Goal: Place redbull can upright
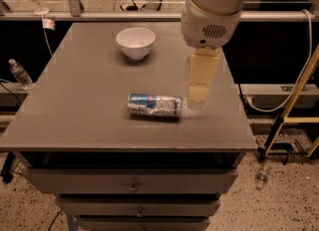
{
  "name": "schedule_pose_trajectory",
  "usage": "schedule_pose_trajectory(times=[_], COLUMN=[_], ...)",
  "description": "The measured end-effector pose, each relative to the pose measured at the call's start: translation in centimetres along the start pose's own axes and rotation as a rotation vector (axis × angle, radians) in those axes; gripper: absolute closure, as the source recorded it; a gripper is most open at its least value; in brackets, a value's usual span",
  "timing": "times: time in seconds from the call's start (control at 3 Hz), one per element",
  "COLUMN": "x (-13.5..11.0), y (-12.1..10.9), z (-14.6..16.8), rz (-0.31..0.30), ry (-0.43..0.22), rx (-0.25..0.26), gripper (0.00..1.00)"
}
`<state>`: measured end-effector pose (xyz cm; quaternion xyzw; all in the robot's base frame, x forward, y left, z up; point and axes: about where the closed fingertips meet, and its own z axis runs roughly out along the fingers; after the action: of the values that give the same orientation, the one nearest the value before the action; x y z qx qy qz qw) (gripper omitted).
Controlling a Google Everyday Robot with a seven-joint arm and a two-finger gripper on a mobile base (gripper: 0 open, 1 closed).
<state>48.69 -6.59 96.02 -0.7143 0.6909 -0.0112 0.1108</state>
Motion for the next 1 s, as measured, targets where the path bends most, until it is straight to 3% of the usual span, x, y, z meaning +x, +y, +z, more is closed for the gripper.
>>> schedule_pose_trajectory(times=[0.33, 0.67, 1.0], x=[-3.7, -6.2, -7.1], y=[-0.3, -1.2, -1.9], z=[4.0, 9.2, 11.5], rz=[-0.014, 0.044, 0.095], ry=[0.043, 0.102, 0.123], rx=[-0.096, -0.184, -0.216], gripper=[0.00, 0.00, 0.00])
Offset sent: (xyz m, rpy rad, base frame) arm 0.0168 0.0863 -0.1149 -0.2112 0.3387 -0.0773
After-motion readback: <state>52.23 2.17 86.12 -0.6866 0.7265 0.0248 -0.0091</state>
